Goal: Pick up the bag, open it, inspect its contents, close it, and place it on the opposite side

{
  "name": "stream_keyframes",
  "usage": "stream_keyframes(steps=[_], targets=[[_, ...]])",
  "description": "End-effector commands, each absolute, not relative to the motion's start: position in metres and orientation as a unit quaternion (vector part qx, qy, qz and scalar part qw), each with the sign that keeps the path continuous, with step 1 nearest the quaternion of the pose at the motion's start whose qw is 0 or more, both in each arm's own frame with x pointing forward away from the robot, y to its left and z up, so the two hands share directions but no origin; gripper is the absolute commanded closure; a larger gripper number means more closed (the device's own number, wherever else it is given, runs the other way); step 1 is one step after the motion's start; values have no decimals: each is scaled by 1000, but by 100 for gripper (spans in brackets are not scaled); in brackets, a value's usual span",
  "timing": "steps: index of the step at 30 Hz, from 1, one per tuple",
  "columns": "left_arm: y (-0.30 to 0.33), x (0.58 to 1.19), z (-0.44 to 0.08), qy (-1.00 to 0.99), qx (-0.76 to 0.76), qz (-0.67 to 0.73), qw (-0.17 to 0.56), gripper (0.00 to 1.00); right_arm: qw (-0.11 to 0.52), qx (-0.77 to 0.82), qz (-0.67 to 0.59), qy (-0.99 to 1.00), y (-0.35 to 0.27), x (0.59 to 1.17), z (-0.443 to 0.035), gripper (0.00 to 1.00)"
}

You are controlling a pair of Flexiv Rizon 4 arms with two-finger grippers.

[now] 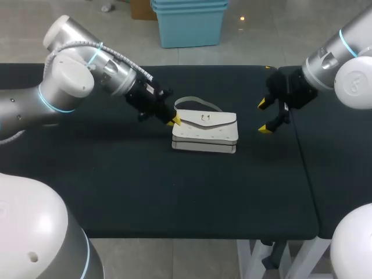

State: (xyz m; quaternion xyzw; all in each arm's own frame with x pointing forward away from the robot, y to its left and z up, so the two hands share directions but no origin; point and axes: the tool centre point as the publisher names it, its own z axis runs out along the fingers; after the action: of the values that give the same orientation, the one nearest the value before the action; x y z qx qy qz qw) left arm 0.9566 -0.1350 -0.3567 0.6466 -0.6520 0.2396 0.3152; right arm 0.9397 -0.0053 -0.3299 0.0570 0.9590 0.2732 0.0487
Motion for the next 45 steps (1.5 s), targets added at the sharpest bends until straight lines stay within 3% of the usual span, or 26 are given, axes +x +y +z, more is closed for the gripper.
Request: stream_keyframes(steps=[1, 3, 4, 9, 10, 11, 33, 45], targets=[[-136, 965, -359, -655, 639, 230, 332, 100, 48, 57, 274, 959, -5, 940, -330, 0], [-135, 967, -357, -654, 638, 228, 335, 100, 48, 57, 274, 959, -5, 940, -330, 0], [-134, 967, -355, -654, 636, 225, 342, 95, 48, 57, 274, 959, -5, 940, -330, 0], [-122, 962, -346, -659, 634, 219, 341, 12, 48, 57, 274, 959, -5, 940, -330, 0], [-119, 961, -343, -660, 634, 219, 340, 3, 48, 57, 274, 959, -5, 940, -330, 0], [-116, 960, -341, -660, 633, 220, 339, 0, 48, 57, 274, 959, -5, 940, -330, 0], [-63, 957, -277, -746, 559, 153, 329, 0, 128, 38, 171, 976, 33, 935, -279, 0], [-43, 967, -252, -833, 477, 91, 265, 0, 171, 23, 84, 981, 64, 922, -275, 0]])
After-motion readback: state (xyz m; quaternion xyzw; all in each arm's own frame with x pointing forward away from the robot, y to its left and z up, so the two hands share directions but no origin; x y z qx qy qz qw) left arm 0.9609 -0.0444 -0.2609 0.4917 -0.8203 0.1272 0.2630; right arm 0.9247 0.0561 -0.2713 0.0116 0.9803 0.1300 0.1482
